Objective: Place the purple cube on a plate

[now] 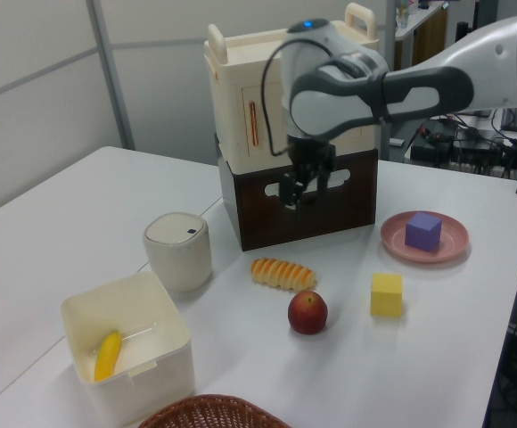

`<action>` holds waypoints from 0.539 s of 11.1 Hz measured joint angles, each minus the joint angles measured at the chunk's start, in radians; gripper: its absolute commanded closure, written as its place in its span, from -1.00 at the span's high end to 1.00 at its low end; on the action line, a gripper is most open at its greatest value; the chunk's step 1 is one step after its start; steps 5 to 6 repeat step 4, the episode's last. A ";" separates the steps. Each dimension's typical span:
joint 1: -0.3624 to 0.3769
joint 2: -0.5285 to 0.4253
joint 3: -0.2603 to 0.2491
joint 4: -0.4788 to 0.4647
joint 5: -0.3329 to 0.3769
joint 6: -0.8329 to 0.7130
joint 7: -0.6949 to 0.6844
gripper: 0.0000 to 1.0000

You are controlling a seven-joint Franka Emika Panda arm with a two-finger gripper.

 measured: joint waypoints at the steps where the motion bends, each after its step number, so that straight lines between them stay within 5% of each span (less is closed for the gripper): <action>1: 0.049 -0.018 -0.001 0.029 0.000 -0.049 0.043 1.00; 4: 0.146 -0.065 -0.004 0.050 0.000 -0.142 0.098 1.00; 6: 0.146 -0.065 -0.004 0.050 0.000 -0.142 0.098 1.00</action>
